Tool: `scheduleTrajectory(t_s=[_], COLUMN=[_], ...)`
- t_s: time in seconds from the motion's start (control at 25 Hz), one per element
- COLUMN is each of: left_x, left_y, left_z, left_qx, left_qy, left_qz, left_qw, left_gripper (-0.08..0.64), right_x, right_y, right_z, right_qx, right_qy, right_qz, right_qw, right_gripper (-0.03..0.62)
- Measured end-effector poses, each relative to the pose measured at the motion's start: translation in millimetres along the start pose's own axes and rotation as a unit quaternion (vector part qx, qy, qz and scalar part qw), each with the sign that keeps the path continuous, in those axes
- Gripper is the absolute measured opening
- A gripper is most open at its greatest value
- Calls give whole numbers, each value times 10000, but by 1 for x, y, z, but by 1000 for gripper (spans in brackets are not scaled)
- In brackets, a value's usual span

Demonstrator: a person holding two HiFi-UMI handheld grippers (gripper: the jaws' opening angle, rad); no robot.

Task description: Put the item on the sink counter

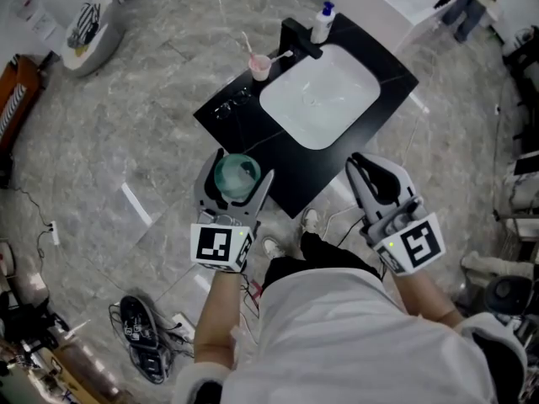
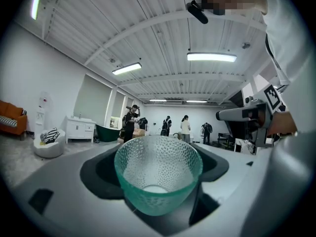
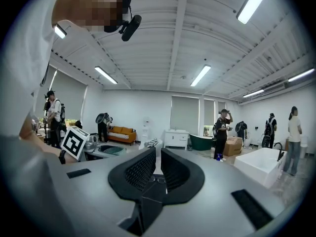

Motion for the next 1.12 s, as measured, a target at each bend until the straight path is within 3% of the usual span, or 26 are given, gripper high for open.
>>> scheduleTrajectory(t_s=[0.48,1.12], left_x=[-13,-30], left_y=[34,79], left_z=[12,35], left_qx=[-328,-675], left_qy=[-74,50], left_qz=[174,447], left_qw=[9993,9967], left_gripper=[400,400], right_x=[5,18], right_y=[2,10], right_z=[-4,-20], right_qx=[-116,-313], right_qy=[-45,226], right_qz=[-140,-103], right_qw=[9998,9992], right_gripper=[55,55])
Point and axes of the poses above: the fingertips, and each gripper's own axes: z forward along the fingers, x to its right, y out of its underside, the point moved 9 cm from there along -z, backward along the fingers, and after that the axes turned 14 degrees about x, right-handed, at the moved point
